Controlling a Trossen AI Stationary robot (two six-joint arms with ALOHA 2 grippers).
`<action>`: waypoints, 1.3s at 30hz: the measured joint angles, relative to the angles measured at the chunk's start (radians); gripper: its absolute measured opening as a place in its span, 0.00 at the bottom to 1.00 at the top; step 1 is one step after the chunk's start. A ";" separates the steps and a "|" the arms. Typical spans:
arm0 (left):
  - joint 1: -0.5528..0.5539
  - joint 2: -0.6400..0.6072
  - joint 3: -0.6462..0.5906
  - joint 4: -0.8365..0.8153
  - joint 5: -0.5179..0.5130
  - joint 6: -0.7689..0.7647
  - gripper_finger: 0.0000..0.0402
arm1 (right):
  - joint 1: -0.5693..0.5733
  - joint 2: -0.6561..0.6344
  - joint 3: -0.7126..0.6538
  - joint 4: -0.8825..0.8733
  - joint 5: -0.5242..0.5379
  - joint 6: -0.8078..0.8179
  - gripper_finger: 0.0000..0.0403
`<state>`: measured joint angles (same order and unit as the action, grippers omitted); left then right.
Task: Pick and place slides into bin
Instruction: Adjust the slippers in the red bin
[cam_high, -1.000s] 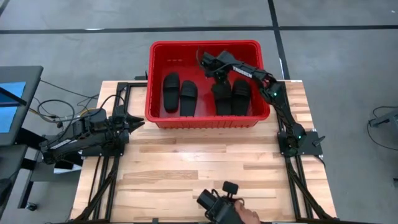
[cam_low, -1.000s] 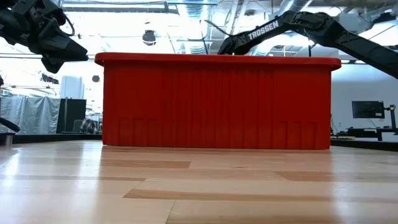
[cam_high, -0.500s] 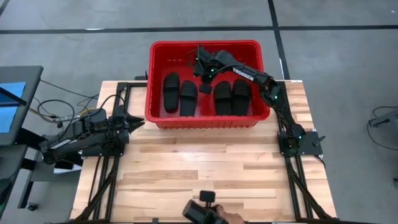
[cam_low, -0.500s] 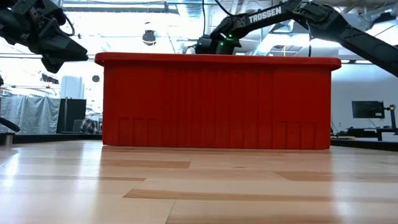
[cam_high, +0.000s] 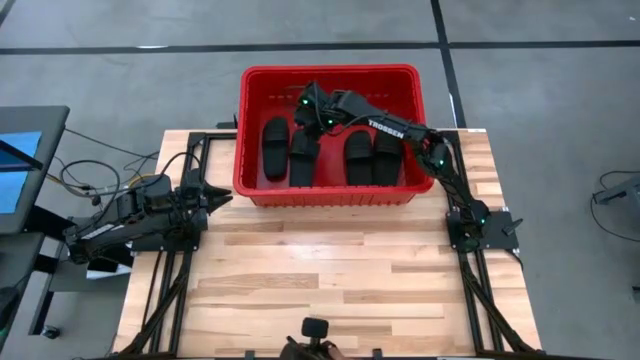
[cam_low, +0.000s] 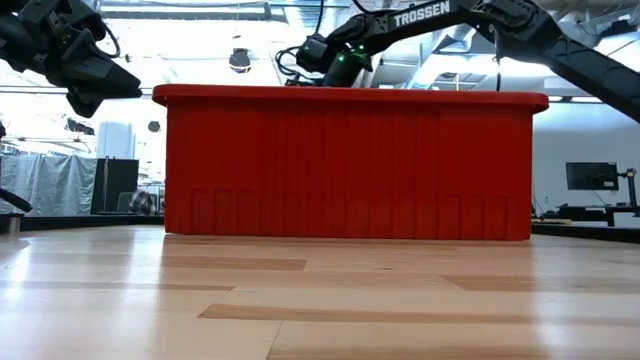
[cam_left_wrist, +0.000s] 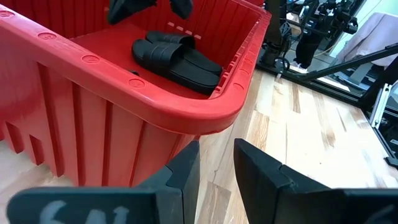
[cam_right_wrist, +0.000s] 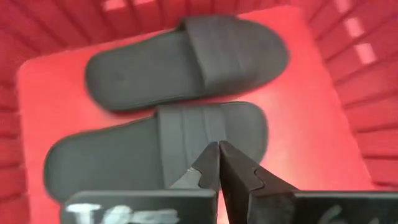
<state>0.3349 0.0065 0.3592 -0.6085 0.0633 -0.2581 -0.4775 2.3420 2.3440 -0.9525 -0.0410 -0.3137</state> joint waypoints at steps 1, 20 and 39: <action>0.000 0.000 0.000 0.000 0.000 0.000 0.22 | 0.002 -0.005 0.000 0.001 0.015 0.014 0.00; 0.000 0.000 0.000 0.000 0.000 0.000 0.22 | 0.156 -0.451 0.000 -0.124 0.204 0.331 0.00; 0.001 0.017 0.000 0.362 -0.089 -0.229 0.22 | 0.329 -0.584 0.000 -0.357 0.412 0.264 0.00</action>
<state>0.3355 0.0240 0.3592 -0.2470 -0.0254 -0.4873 -0.1489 1.7576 2.3440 -1.3094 0.3705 -0.0496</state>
